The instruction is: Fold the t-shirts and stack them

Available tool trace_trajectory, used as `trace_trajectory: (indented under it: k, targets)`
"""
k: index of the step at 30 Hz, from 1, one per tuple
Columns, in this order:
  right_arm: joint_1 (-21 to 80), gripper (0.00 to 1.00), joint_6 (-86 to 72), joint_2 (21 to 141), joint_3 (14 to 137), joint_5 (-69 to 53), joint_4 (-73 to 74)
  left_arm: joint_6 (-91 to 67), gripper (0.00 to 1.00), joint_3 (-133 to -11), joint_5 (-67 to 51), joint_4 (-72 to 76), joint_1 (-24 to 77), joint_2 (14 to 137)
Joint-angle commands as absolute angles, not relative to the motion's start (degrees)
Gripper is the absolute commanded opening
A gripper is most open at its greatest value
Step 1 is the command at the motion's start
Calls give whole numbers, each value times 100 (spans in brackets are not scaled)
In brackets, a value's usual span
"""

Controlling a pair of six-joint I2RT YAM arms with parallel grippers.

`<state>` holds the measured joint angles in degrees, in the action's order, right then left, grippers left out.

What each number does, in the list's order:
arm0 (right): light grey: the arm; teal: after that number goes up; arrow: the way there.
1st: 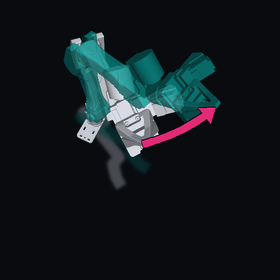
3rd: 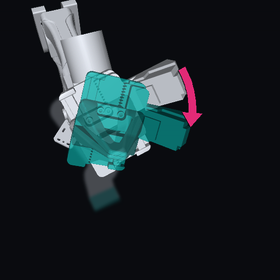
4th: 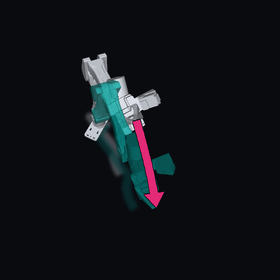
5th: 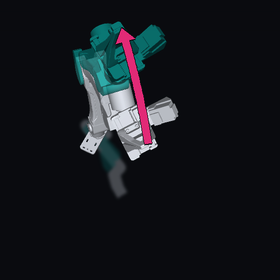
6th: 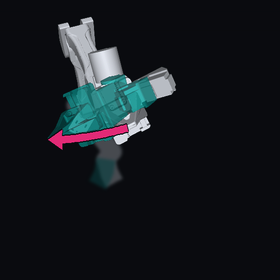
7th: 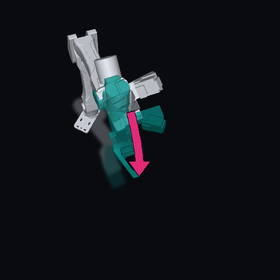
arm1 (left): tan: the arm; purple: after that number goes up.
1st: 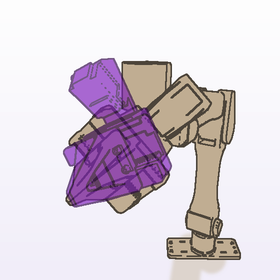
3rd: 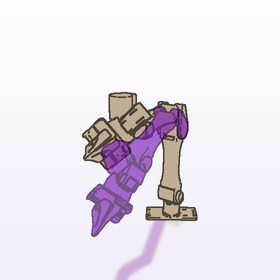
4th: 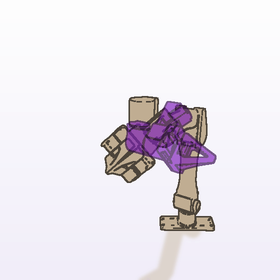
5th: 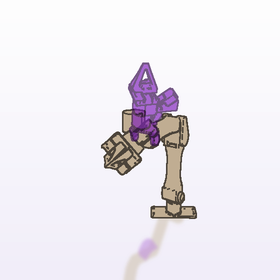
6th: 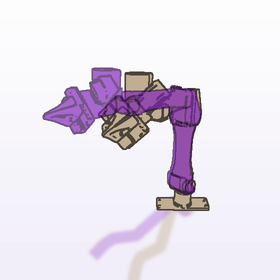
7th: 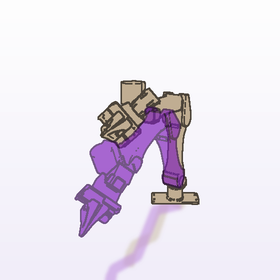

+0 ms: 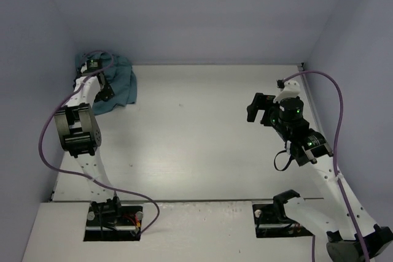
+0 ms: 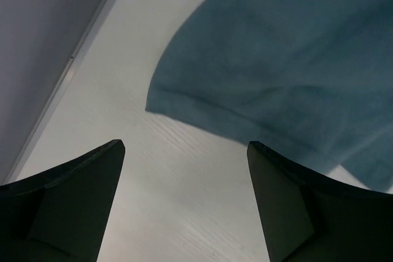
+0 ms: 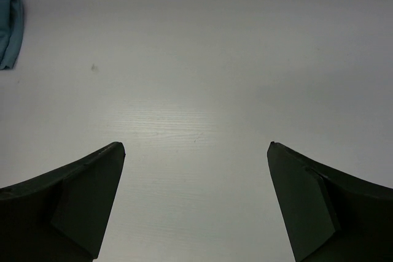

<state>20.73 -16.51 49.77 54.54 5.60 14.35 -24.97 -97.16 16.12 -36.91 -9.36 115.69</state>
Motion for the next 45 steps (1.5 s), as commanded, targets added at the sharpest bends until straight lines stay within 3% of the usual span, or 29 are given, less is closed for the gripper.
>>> trace_trajectory:
  k: [1, 7, 15, 16, 21, 24, 28, 32, 37, 41, 45]
  targets:
    - [2121, 100, -1793, 5115, 5572, 179, 1055, -2376, 76, -10315, 1467, -3545, -1243, 11816]
    - [2127, 100, -1885, 5213, 5543, 208, 1053, -2306, 64, -10450, 900, -3548, -1643, 12275]
    - [2127, 100, -2041, 5182, 5484, 326, 1046, -2248, 56, -10136, 699, -3507, -1715, 12430]
    - [2127, 100, -2064, 5136, 5476, 342, 1046, -2225, 53, -10167, 637, -3507, -1739, 12469]
    - [2127, 100, -2101, 4936, 5395, 325, 1055, -2070, 16, -10390, 206, -3504, -1784, 12700]
    - [2121, 100, -2127, 4747, 5326, 294, 1057, -1884, 1, -10453, -54, -3393, -1784, 12702]
    - [2125, 100, -2096, 4502, 5286, 288, 1074, -1947, 0, -10429, -795, -3403, -1672, 12355]
    - [2117, 100, -2009, 4294, 5425, 365, 1072, -2633, 0, -10209, -1210, -3468, -809, 11075]
    - [2118, 100, -1684, 4175, 5667, 622, 1102, -3983, 0, -10201, -768, -3222, 1756, 10023]
    - [2118, 100, -1494, 4117, 5924, 784, 1116, -4662, 0, -10241, -126, -2574, 3455, 10084]
    - [2109, 100, -1352, 4021, 6062, 893, 1148, -4995, 1, -10596, 4, -2205, 4163, 10652]
